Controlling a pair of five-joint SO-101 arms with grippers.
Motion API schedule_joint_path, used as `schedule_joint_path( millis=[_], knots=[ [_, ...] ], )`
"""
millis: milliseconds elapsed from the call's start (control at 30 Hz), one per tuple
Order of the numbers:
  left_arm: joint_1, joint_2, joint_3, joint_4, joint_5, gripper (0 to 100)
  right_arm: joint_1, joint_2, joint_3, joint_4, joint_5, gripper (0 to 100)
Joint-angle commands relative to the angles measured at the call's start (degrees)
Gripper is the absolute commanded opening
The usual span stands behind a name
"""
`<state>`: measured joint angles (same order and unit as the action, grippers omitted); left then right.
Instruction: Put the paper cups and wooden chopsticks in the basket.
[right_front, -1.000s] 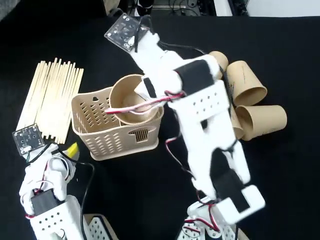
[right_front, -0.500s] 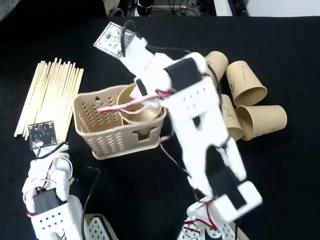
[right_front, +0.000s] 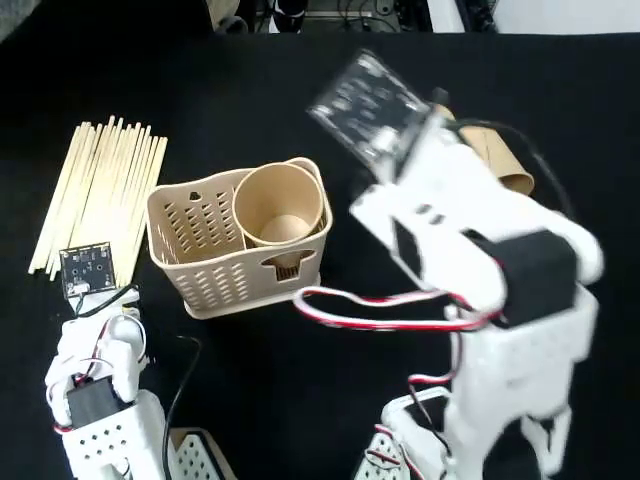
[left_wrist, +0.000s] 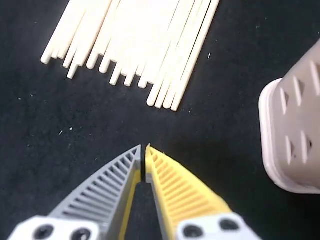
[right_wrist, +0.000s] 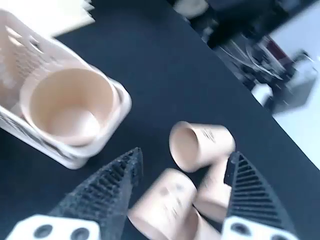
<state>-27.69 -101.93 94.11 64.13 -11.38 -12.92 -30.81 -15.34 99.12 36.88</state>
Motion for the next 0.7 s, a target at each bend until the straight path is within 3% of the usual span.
schedule_joint_path(
  millis=[0, 133, 267, 433, 667],
  knots=[
    [0.7, -0.5, -0.1, -0.1, -0.4, 3, 7.4, -5.2, 12.4, 0.2, 9.6, 27.2],
    [0.8, -0.5, 0.5, -0.4, -0.4, 3, 16.9, -10.9, 29.8, -8.8, 17.5, 27.3],
    [0.8, -0.5, 2.7, -4.0, -0.4, 3, 25.8, -15.2, 49.6, -26.5, 27.0, 27.3],
    [0.8, -0.5, 3.2, -4.9, -0.4, 3, 26.5, -19.0, 72.5, -43.2, 36.8, 32.0],
    [0.8, -0.5, 3.2, -4.9, -0.4, 3, 26.3, -30.2, 93.1, -57.7, 49.5, 32.5]
  ],
)
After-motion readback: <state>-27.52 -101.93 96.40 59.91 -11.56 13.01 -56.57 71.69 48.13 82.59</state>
